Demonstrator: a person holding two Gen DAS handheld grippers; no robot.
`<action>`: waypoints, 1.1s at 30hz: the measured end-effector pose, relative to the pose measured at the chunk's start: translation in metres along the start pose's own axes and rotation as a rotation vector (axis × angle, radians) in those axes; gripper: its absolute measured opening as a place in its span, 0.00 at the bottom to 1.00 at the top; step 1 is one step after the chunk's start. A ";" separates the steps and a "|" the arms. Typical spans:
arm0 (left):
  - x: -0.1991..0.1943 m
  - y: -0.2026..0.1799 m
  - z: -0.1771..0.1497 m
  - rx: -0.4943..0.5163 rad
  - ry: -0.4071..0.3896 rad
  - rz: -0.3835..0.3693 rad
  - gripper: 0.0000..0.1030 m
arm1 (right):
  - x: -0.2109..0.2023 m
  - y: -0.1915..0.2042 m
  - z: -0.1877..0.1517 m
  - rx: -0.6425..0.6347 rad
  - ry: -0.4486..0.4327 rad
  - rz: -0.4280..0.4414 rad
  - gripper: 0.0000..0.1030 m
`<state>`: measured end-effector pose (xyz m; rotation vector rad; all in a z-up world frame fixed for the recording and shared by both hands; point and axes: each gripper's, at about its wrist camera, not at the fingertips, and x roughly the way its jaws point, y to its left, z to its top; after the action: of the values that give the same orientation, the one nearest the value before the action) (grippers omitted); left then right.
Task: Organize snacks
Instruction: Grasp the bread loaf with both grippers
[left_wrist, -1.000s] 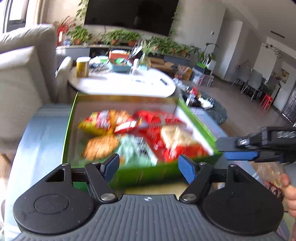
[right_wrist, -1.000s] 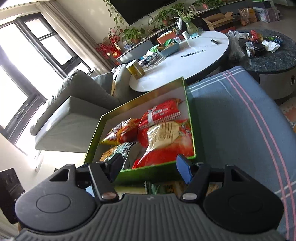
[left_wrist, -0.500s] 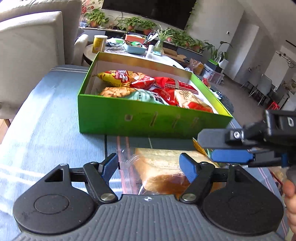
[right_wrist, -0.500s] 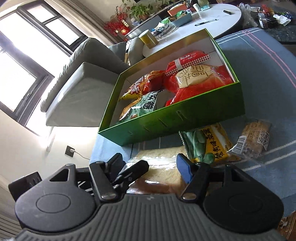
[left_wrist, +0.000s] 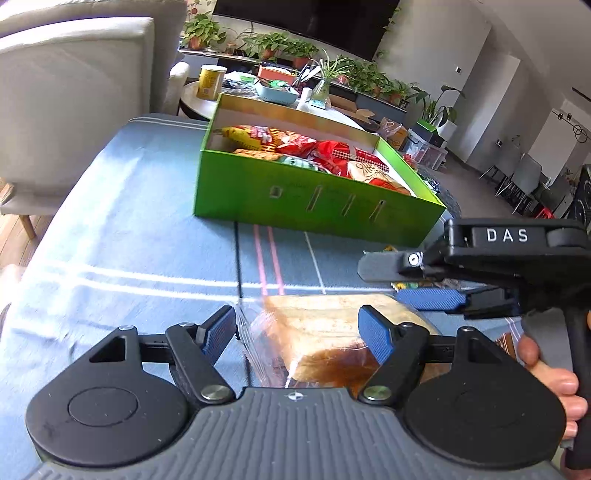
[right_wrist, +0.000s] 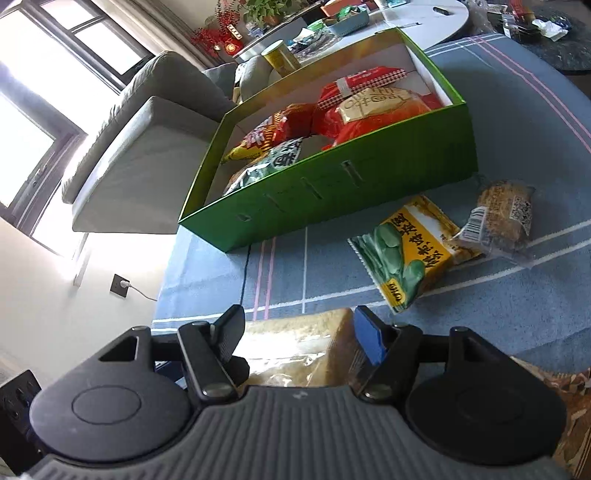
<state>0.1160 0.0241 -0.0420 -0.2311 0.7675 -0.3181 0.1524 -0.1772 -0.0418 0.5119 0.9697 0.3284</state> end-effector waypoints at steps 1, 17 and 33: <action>-0.004 0.003 0.000 -0.007 0.001 0.005 0.68 | 0.000 0.004 -0.002 -0.015 0.000 0.011 0.69; -0.013 0.017 -0.004 -0.063 0.009 -0.010 0.69 | 0.003 0.003 -0.019 -0.052 0.057 -0.003 0.68; -0.021 0.007 -0.003 -0.052 -0.023 -0.092 0.65 | -0.001 0.011 -0.023 -0.048 0.042 0.049 0.55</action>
<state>0.1012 0.0380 -0.0334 -0.3188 0.7444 -0.3823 0.1322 -0.1627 -0.0459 0.4870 0.9885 0.4074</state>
